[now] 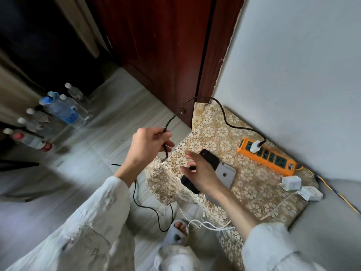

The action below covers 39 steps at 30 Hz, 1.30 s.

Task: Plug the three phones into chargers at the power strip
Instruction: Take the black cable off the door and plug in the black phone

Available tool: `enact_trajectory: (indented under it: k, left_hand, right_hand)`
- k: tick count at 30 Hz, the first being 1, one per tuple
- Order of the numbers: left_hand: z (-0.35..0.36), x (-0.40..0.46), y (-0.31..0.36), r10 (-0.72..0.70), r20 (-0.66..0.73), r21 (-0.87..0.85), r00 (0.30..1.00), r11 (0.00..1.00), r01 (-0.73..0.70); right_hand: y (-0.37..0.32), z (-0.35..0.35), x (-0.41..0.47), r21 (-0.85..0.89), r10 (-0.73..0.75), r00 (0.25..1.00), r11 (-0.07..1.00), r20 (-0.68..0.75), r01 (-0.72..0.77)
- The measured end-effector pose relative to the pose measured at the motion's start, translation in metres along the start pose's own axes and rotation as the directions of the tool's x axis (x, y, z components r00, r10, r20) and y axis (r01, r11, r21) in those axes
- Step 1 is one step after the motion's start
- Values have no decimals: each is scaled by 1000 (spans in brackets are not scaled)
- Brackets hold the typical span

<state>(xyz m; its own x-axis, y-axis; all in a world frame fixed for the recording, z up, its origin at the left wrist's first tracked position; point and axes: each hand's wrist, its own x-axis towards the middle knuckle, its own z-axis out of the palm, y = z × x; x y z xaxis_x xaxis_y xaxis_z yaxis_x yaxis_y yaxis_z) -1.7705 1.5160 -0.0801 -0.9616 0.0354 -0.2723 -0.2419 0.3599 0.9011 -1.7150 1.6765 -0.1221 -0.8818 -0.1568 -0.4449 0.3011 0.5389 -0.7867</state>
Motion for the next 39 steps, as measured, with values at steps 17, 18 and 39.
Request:
enact_trajectory:
  k: [17, 18, 39]
  left_hand:
    - [-34, -40, -12, -46, 389, 3, 920, 999, 49]
    - [-38, -47, -17, -48, 415, 74, 908, 997, 19]
    - [-149, -64, 309, 282, 72, -324, 957, 914, -245]
  right_hand:
    - [-111, -38, -20, 709, 99, 988, 705, -119, 15]
    - [-122, -46, -22, 739, 108, 988, 674, -114, 12]
    - [-284, -87, -103, 62, -209, 974, 975, -83, 215]
